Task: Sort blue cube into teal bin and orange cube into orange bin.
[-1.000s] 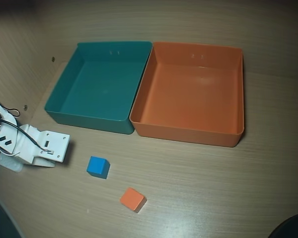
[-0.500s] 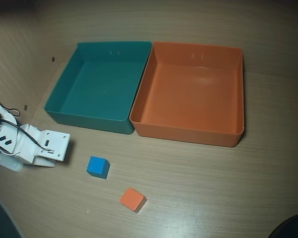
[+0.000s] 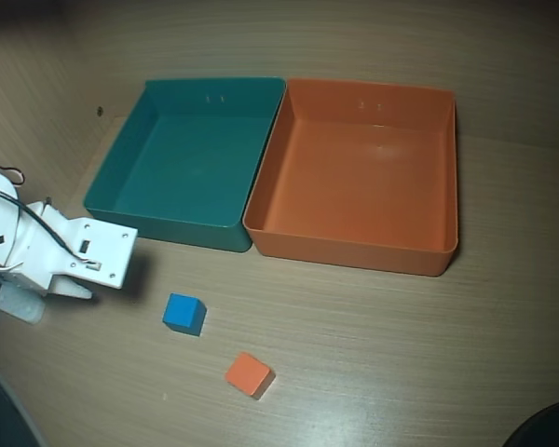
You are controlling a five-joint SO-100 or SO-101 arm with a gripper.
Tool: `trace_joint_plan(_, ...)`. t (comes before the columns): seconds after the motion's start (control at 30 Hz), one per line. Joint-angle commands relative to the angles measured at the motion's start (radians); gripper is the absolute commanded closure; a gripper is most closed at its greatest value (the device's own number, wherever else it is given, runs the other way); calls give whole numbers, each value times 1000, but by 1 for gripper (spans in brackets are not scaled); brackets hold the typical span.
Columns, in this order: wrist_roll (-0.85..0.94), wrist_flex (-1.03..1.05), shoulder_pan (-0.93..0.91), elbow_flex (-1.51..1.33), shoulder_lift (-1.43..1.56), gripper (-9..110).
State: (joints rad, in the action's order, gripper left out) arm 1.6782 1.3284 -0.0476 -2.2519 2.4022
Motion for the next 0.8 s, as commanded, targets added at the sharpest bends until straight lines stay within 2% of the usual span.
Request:
trace_joint_plan(0.0, 0, -9, -12, 273, -212, 81)
trace_joint_plan(0.2, 11, -9, -12, 538, -497, 71)
trace_joint_plan(0.77, 17, -9, -12, 853, -976, 71)
